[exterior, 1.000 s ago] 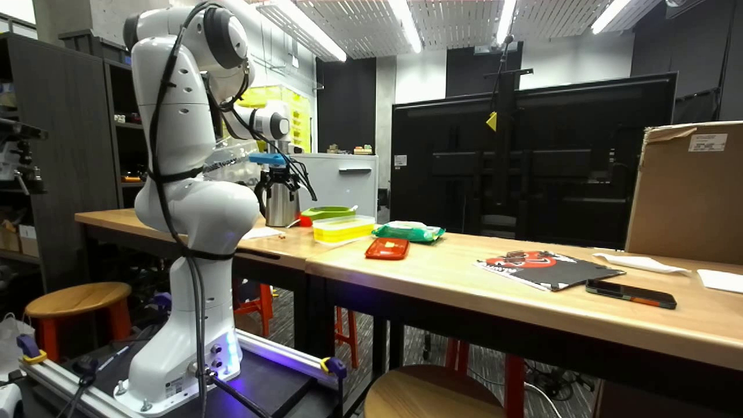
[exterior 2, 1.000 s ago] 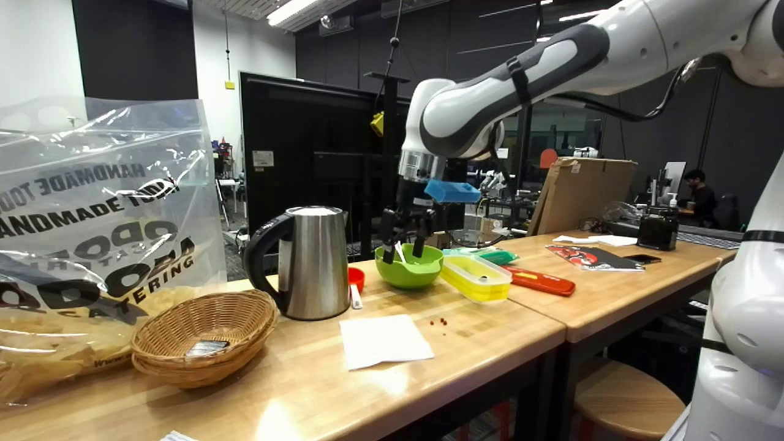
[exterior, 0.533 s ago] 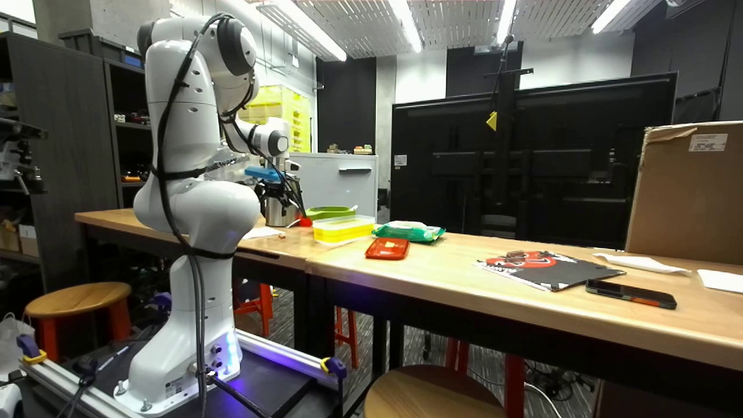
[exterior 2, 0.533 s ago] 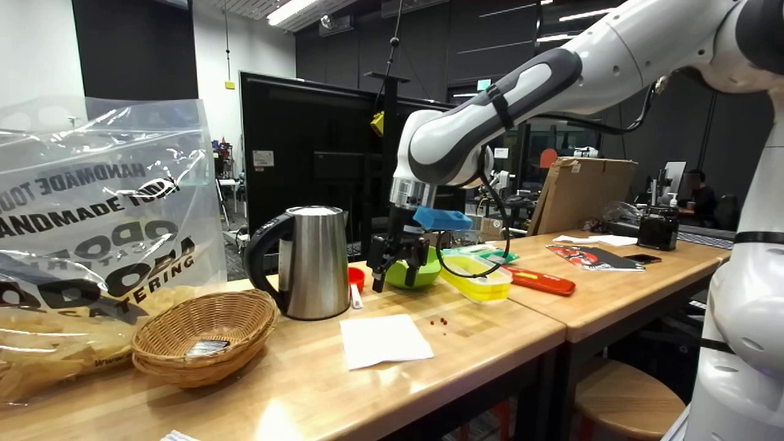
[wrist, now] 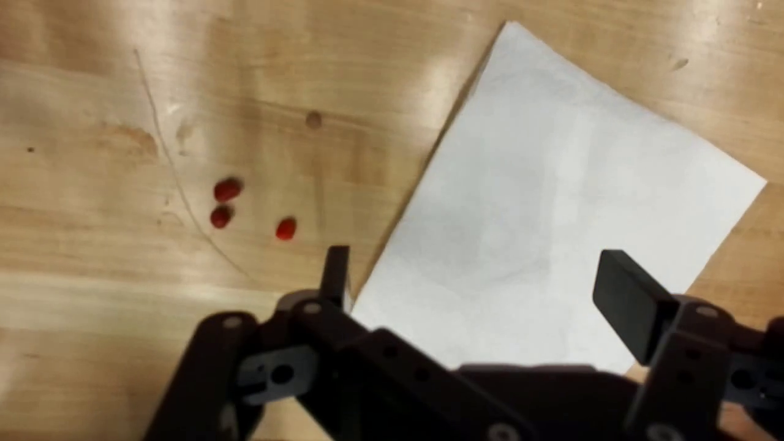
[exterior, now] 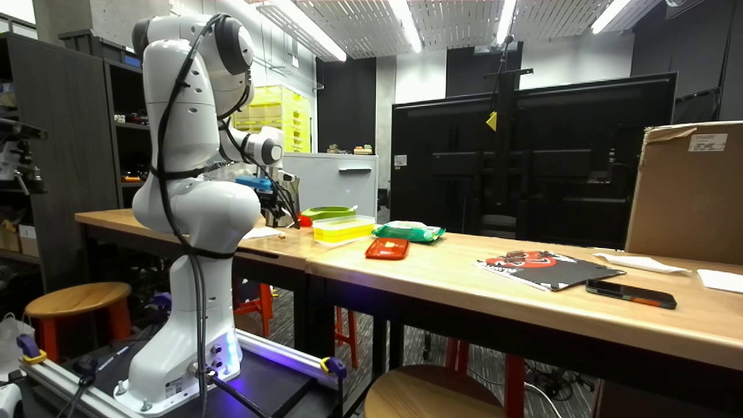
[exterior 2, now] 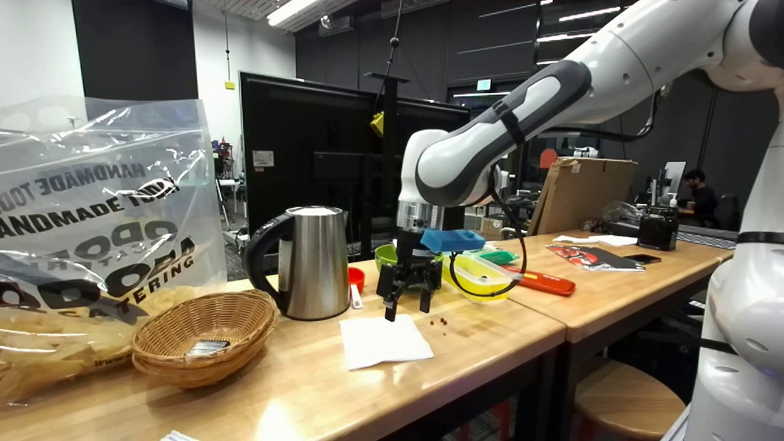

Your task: Use the napkin to move the small black objects on the counter to the right.

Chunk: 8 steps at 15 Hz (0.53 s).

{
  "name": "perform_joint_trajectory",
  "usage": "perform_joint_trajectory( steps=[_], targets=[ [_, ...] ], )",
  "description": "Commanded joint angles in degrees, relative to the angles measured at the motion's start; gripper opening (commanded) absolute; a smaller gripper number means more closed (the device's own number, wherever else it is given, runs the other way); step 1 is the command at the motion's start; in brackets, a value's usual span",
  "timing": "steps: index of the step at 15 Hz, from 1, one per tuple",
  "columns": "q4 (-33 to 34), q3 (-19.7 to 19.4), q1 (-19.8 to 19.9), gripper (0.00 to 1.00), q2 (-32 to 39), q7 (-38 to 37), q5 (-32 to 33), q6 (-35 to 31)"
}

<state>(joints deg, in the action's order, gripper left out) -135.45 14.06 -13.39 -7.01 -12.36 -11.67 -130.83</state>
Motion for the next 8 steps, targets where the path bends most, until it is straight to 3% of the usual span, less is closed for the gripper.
perform_joint_trajectory(
  steps=[1,8],
  targets=[
    [-3.4,0.8,-0.2,1.00,-2.5,-3.8,1.2,-1.4],
    [-4.5,1.3,0.6,1.00,-1.9,-11.5,10.1,-4.1]
  ],
)
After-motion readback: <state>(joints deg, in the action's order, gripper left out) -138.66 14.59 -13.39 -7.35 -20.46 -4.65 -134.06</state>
